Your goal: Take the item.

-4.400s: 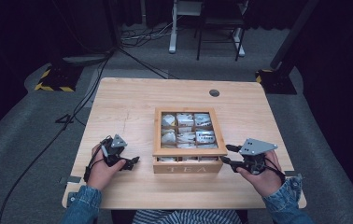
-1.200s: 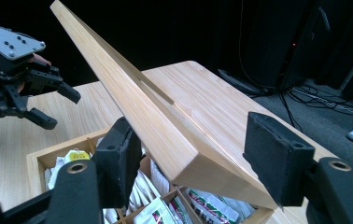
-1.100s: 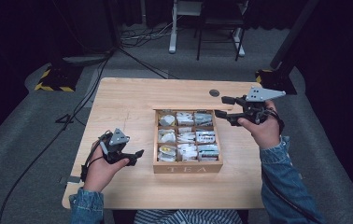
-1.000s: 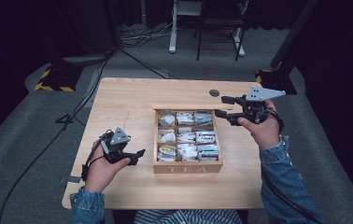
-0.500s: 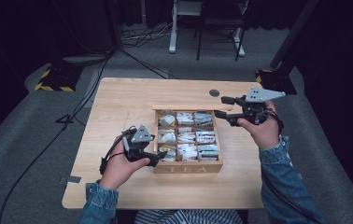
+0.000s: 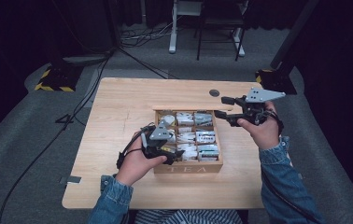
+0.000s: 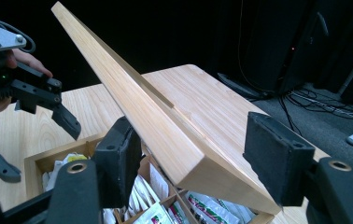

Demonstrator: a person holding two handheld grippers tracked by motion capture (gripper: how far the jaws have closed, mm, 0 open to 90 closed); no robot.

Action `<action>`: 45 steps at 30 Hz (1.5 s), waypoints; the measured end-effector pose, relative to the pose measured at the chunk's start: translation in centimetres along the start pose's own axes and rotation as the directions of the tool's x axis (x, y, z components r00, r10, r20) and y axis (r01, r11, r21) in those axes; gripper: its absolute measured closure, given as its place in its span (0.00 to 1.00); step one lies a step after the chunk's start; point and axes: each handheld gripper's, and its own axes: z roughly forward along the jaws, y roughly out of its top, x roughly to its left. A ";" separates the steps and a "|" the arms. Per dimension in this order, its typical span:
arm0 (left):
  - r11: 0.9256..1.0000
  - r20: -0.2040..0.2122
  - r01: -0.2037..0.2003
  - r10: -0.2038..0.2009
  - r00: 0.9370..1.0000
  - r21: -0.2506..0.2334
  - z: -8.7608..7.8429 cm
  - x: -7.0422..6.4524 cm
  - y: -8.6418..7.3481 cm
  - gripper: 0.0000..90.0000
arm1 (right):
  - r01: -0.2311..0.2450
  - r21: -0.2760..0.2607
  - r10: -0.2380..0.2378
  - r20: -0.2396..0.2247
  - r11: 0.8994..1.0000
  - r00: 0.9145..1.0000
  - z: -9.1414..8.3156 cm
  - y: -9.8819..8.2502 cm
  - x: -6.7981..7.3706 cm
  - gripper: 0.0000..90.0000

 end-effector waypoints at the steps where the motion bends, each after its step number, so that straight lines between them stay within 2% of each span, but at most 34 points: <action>1: 1.000 0.007 -0.001 0.001 1.000 -0.002 0.3 -0.1 0.2 0.30 | 0.000 0.000 0.000 -0.001 1.000 1.000 0.0 0.0 0.0 0.42; 8: 1.000 0.042 -0.020 0.020 0.999 0.001 2.4 -0.6 1.4 0.32 | -0.002 0.000 0.002 -0.002 1.000 1.000 0.0 -0.1 0.0 0.42; 10: 0.999 0.067 -0.033 0.033 0.997 0.002 3.4 -1.0 2.0 0.32 | -0.002 0.000 0.002 -0.002 1.000 1.000 0.0 -0.1 0.0 0.42; 16: 0.998 0.087 -0.054 0.053 0.995 0.012 5.2 -1.5 2.6 0.33 | -0.002 0.004 0.002 -0.004 1.000 1.000 0.1 -0.1 0.0 0.42; 22: 0.998 0.117 -0.054 0.052 0.992 0.018 6.6 -1.8 3.0 0.34 | 0.001 0.008 -0.001 -0.005 1.000 1.000 0.3 -0.1 0.0 0.42; 23: 0.999 0.130 -0.048 0.046 0.990 0.019 6.9 -1.8 3.0 0.39 | 0.002 0.008 -0.002 -0.007 1.000 1.000 0.3 -0.2 0.0 0.42; 26: 0.999 0.156 -0.039 0.036 0.987 0.017 7.5 -1.9 2.9 0.40 | 0.001 0.007 -0.001 -0.009 1.000 1.000 0.3 -0.2 0.0 0.42; 28: 0.999 0.170 -0.034 0.031 0.985 0.017 8.0 -2.0 2.9 0.45 | 0.000 0.007 0.000 -0.009 1.000 1.000 0.3 -0.2 0.0 0.42; 37: 0.998 0.206 -0.038 0.027 0.978 0.049 9.5 -2.1 3.3 0.62 | 0.002 0.007 -0.002 -0.010 1.000 1.000 0.3 -0.1 -0.1 0.42; 41: 0.996 0.233 -0.033 0.013 0.972 0.082 10.1 -2.2 3.3 0.70 | 0.004 0.008 -0.004 -0.010 1.000 1.000 0.3 -0.1 -0.1 0.42; 45: 0.992 0.230 -0.033 0.005 0.973 0.120 10.5 -2.4 3.3 0.74 | 0.001 0.009 -0.001 -0.011 1.000 1.000 0.3 -0.2 -0.1 0.42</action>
